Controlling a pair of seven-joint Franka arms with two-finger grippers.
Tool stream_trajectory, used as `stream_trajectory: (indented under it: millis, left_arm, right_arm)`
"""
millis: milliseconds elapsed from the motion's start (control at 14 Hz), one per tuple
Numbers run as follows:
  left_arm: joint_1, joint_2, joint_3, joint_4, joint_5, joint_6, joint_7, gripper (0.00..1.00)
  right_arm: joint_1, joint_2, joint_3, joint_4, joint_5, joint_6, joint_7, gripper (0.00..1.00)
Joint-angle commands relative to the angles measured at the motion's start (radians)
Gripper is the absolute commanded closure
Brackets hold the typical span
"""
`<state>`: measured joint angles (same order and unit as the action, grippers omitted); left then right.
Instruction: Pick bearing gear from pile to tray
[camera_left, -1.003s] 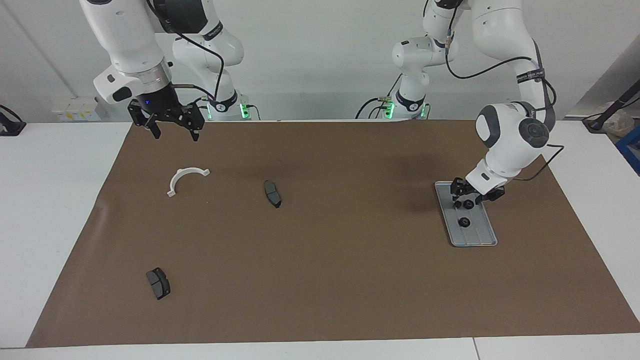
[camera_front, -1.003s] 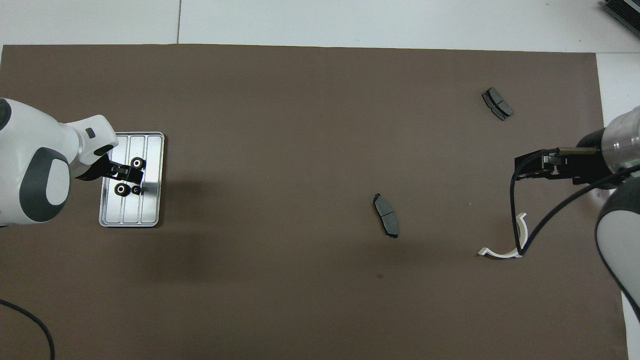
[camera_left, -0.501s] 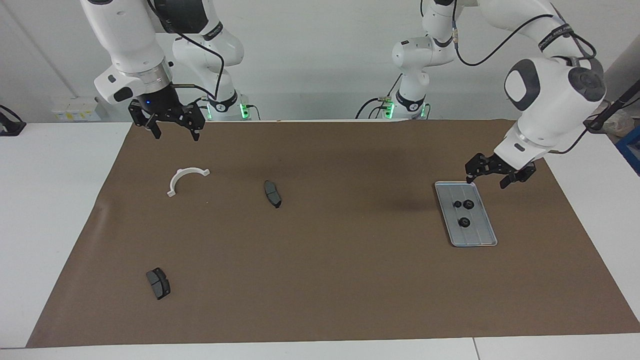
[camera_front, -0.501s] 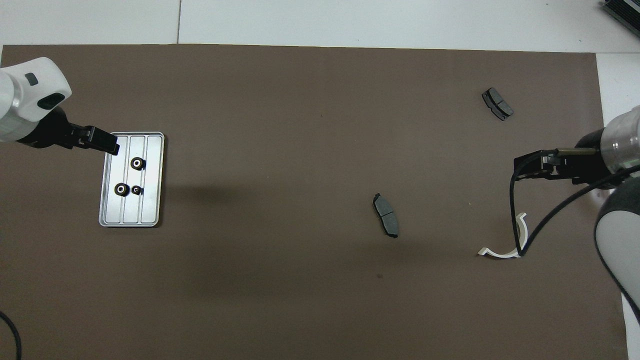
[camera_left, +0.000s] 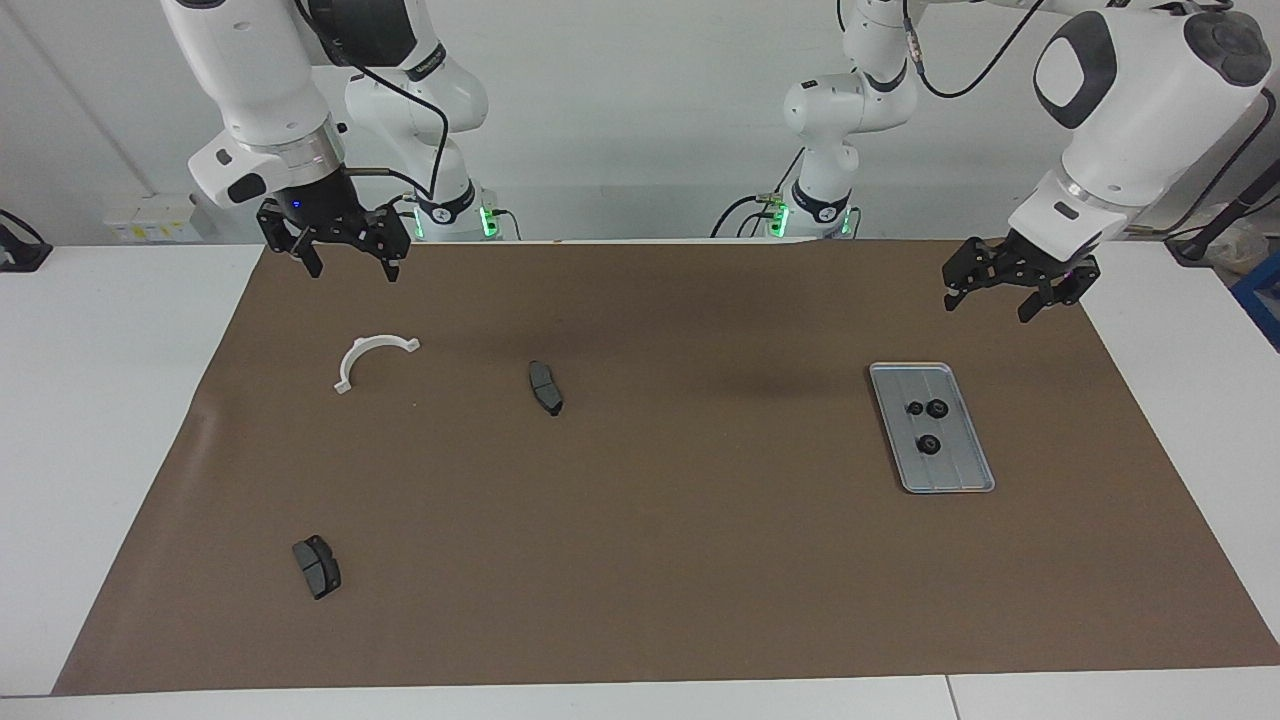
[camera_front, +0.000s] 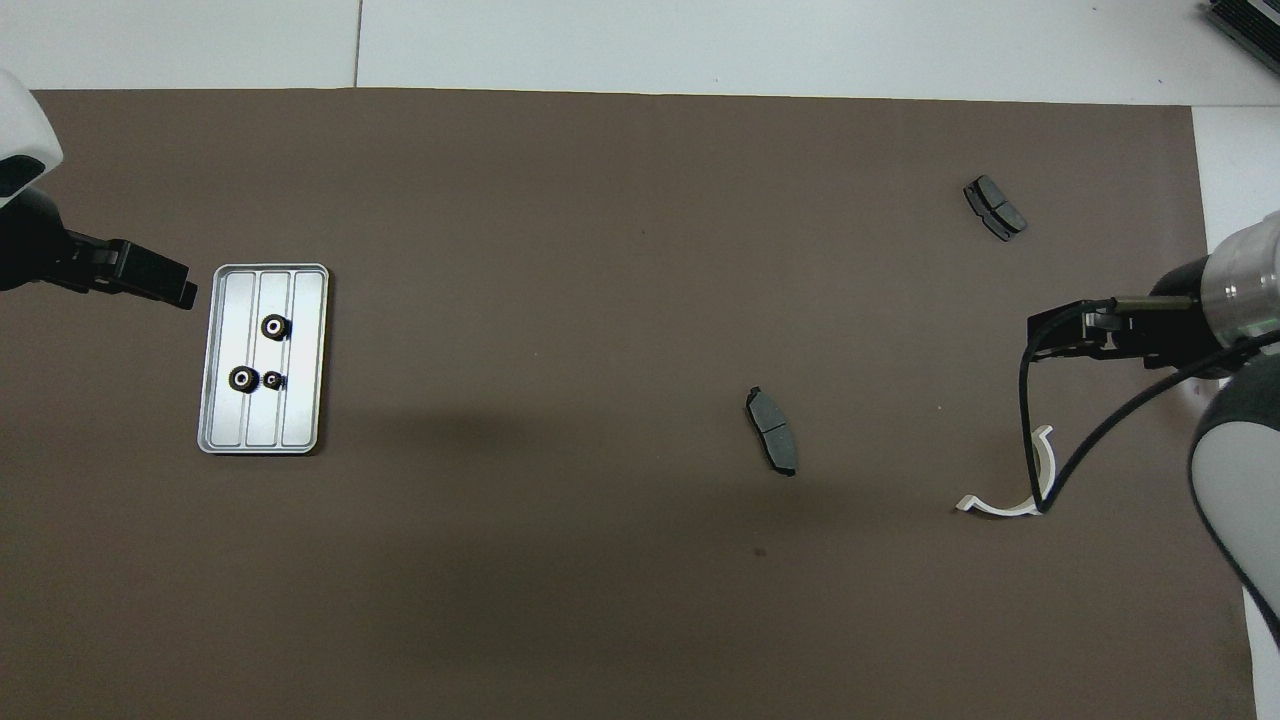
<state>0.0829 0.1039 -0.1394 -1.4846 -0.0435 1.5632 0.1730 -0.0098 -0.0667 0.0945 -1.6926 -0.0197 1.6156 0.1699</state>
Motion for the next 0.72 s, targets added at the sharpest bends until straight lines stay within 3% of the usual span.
stream_trajectory:
  millis: [0,143,287,645]
  left_arm:
    - [-0.009,-0.012,0.012,0.003,0.010,-0.034,-0.021,0.00]
    - [-0.011,-0.019,0.006,0.003,0.068,-0.038,-0.035,0.00]
    - [-0.011,-0.024,0.000,0.001,0.070,-0.035,-0.120,0.00]
    - [-0.012,-0.024,-0.002,-0.002,0.077,-0.025,-0.124,0.00]
  right_arm:
    - [-0.010,0.004,0.004,0.010,0.018,-0.005,-0.033,0.00]
    - [-0.010,0.002,0.002,0.010,0.018,-0.003,-0.033,0.00]
    - [-0.012,0.002,0.004,0.010,0.018,-0.005,-0.035,0.00]
    - [-0.012,0.002,0.002,0.008,0.017,-0.005,-0.033,0.00]
